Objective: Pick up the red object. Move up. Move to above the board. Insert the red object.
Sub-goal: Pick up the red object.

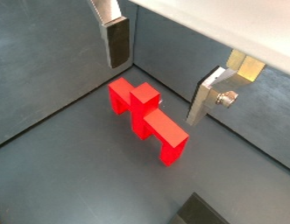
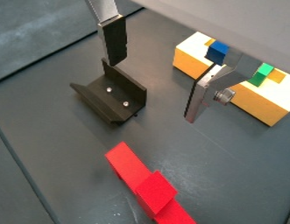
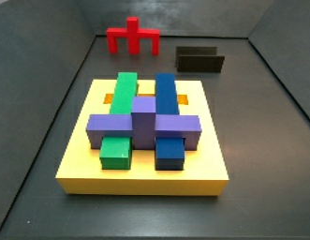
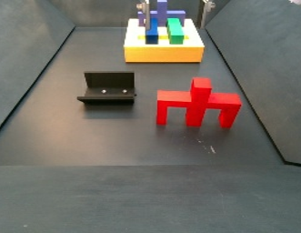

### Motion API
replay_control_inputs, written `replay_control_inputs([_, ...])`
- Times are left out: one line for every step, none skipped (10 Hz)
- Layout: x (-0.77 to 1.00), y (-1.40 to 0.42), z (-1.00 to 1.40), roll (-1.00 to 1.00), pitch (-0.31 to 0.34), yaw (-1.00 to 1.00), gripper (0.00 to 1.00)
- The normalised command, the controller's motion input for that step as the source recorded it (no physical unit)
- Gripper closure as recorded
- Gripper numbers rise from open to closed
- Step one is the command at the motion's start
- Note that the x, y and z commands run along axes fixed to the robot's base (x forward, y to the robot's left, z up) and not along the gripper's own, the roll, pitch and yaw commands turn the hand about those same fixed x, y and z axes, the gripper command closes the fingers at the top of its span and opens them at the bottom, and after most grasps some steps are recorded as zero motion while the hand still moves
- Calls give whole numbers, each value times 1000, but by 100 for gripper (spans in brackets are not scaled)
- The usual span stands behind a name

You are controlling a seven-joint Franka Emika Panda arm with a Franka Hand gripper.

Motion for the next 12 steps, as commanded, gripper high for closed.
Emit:
replay_control_inputs([-191, 469, -469, -13, -66, -177, 0])
replay_control_inputs([-300, 634, -549, -34, -83, -266, 0])
replay_control_inputs([-357, 611, -643, -30, -106, -289, 0])
replay_control_inputs([-317, 120, -506, -66, -171, -103, 0])
replay_control_inputs([-106, -54, -426, -26, -141, 0, 0])
replay_control_inputs([-214, -54, -480, 0, -176, 0, 0])
replay_control_inputs([-294, 171, -377, 24, -84, -80, 0])
replay_control_inputs([-243, 349, -360, 23, -41, -234, 0])
replay_control_inputs([-200, 311, -366, 21, -47, -286, 0])
replay_control_inputs([-194, 220, -329, 10, -50, -237, 0])
replay_control_inputs([-63, 0, -283, -20, -59, -51, 0])
replay_control_inputs([0, 0, -346, 0, -71, 0, 0])
